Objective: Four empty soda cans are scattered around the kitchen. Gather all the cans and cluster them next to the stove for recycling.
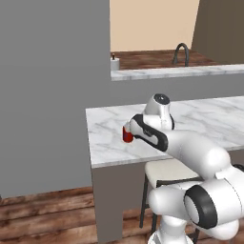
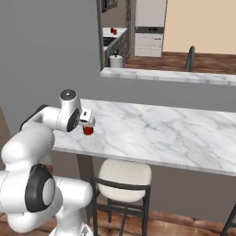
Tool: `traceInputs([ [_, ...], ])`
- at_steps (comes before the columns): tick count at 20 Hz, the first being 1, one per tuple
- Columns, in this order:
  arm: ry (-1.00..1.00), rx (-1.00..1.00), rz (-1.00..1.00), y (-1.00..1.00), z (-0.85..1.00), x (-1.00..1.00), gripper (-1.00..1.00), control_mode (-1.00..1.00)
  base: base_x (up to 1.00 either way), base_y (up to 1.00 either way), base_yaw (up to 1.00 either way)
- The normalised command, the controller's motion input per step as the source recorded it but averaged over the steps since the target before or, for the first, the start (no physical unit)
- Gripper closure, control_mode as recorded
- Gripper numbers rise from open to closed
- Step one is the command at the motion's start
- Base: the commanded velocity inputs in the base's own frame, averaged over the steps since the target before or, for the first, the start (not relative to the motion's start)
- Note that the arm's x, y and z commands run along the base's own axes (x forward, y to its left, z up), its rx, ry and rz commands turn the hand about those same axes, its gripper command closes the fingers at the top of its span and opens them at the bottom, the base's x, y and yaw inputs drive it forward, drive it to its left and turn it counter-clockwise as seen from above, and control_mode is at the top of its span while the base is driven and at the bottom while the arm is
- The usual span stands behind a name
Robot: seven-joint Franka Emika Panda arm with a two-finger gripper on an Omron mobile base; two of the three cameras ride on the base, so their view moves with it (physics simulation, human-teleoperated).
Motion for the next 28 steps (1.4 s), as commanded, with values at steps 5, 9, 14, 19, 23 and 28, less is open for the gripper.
traceInputs([
  [5,0.0,0.0,0.0,0.0,0.0,0.17,-1.0,-1.0,0.0,0.0,0.0],
  [9,0.0,0.0,0.0,0.01,0.0,0.13,-1.0,-1.0,0.0,0.0,0.0],
  [14,0.0,0.0,0.0,0.0,-0.01,0.14,-1.0,-1.0,0.0,0.0,0.0],
  [19,0.0,0.0,0.0,0.01,-0.03,0.12,-1.0,-1.0,0.0,0.0,0.0],
  [23,0.0,0.0,0.0,0.01,-0.06,0.08,-1.0,-1.0,0.0,0.0,0.0],
  [28,0.0,0.0,0.0,0.0,-0.13,0.05,-1.0,-1.0,0.0,0.0,0.0],
])
